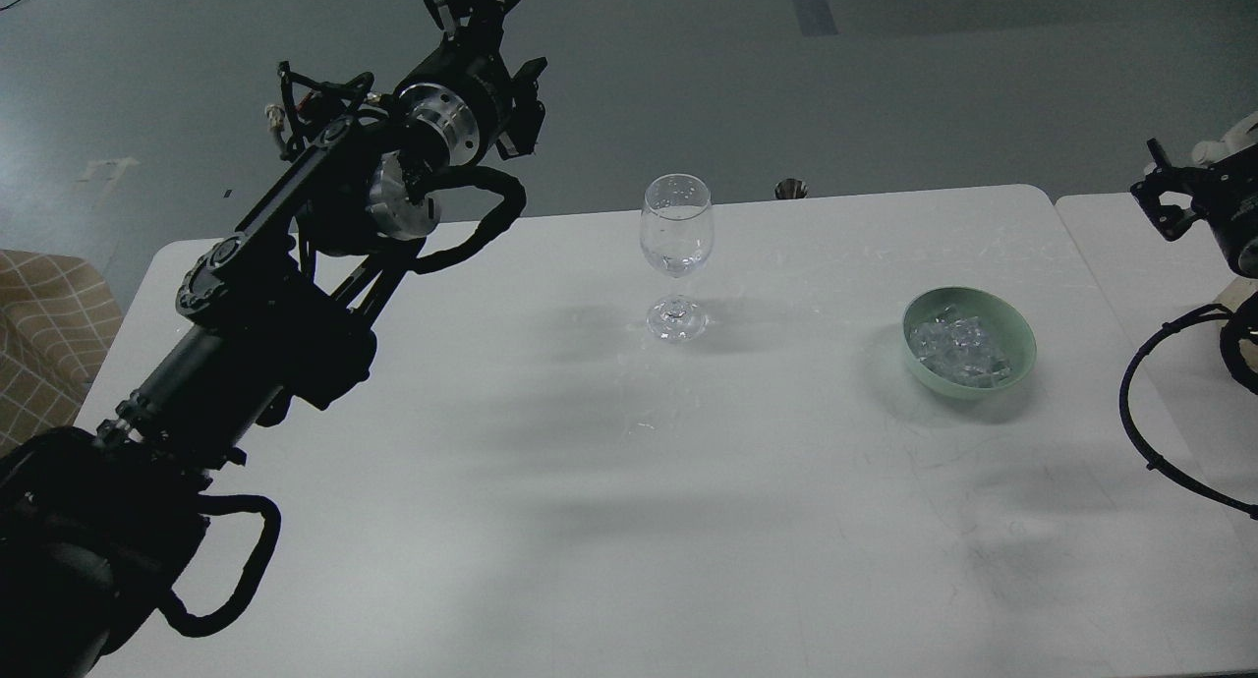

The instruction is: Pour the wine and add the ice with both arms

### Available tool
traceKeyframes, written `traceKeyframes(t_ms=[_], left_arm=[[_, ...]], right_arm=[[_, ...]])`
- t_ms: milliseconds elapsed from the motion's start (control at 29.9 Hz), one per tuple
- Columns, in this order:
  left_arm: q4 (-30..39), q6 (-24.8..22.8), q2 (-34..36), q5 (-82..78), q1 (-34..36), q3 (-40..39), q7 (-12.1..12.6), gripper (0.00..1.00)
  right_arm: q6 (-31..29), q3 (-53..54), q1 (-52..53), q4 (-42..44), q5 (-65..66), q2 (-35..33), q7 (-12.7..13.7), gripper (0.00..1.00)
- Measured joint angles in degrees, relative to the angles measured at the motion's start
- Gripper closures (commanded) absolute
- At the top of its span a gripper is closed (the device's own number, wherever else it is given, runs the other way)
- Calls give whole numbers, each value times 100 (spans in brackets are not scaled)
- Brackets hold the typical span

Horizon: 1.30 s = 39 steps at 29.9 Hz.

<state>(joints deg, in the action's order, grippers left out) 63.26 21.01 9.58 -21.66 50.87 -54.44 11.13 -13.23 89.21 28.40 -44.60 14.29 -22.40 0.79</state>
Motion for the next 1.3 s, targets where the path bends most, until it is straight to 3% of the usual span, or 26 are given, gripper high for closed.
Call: traceKeyframes(t_ms=[401,702,903,1304], left_arm=[[57,-225,-59,1336,-1144,-1917,-73,2],[828,-1141,-80,1735,-2177,-2352,-80,2],[974,-1222,-169,1806,-2645,-2761,-240,2],[1109,-1309,-157,1811,-3039,-3128,-270,2]], right_arm=[[-4,-1,-7,1,3,-86,-11,0],[2,7,-45,-8,4,-207,-10,0],[5,13,-74,-14,4,-270,-10,0],[10,18,-115,-163,4,-342,-8,0]])
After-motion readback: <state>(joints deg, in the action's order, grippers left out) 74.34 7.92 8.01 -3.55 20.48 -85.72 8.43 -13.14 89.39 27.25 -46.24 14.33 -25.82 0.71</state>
